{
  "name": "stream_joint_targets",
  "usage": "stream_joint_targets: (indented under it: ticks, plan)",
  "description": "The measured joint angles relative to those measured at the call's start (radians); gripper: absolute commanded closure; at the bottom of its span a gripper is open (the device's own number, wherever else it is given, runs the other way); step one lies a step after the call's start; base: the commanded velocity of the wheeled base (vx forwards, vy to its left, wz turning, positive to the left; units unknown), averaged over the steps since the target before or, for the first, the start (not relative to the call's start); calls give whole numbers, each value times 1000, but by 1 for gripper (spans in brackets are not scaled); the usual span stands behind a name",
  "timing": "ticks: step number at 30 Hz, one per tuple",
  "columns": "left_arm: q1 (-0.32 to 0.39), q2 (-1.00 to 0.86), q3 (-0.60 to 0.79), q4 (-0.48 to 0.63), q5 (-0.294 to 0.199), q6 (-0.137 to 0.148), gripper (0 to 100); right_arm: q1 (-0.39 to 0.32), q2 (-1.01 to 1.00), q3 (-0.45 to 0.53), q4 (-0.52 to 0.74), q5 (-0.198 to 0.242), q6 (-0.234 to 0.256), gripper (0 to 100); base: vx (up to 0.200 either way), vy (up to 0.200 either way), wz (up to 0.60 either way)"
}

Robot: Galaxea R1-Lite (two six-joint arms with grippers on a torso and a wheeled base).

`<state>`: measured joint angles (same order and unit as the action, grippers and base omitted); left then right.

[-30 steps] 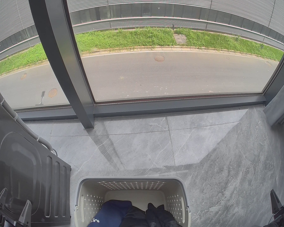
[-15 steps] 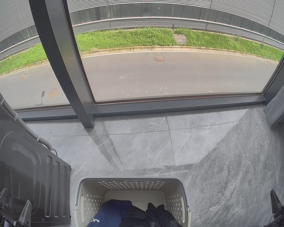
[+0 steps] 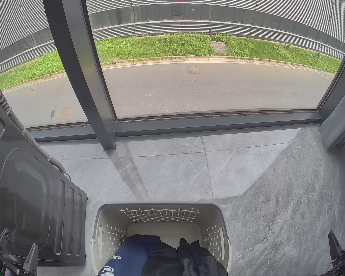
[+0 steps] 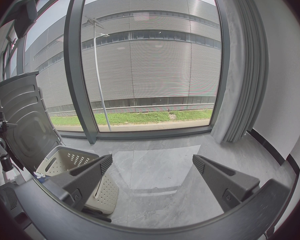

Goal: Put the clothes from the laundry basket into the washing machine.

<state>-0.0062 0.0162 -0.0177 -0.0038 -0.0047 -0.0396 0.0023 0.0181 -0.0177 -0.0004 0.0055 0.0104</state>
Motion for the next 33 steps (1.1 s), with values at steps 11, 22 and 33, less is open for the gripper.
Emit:
stream_joint_targets:
  ticks: [11, 22, 33]
  plan:
    - [0, 0, 0, 0, 0, 0, 0, 0, 0, 0, 0, 0, 0, 0, -200, 0, 0]
    - [0, 0, 0, 0, 0, 0, 0, 1, 0, 0, 0, 0, 0, 0, -200, 0, 0]
    - [0, 0, 0, 0, 0, 0, 0, 1, 0, 0, 0, 0, -1, 0, -200, 0, 0]
